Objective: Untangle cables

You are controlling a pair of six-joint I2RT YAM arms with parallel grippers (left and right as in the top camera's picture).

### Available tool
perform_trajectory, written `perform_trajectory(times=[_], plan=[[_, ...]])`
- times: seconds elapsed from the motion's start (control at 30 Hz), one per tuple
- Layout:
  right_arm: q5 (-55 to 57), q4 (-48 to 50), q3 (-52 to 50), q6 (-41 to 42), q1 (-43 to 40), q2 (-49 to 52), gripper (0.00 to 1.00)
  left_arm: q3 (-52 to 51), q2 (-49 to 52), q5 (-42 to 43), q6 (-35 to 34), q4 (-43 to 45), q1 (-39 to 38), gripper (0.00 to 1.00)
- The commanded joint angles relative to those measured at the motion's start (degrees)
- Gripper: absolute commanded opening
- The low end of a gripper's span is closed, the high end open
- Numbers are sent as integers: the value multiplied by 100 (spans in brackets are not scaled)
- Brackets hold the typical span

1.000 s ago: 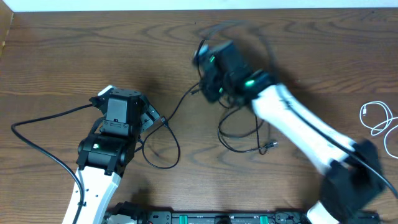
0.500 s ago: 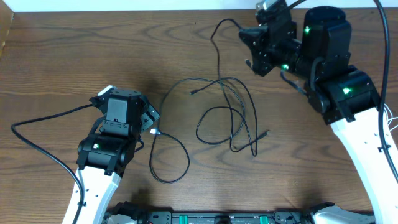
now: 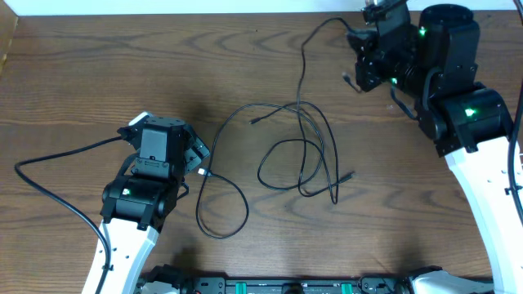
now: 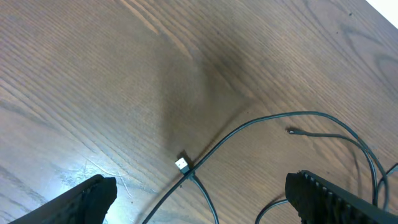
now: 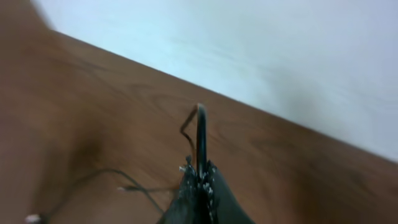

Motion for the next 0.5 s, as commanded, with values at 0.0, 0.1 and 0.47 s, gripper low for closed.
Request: perform_trajectory(times=[0.0,0.1,0.47], plan=[[1410,-367,0,-68,-35,332,1,76,11,-35,-33,-31,24,94],[1659,-723,0,214,-39,737,13,76,11,-35,-33,-31,24,94],[667,-970,4,890,321,968,90,76,11,-35,-33,-31,24,94]])
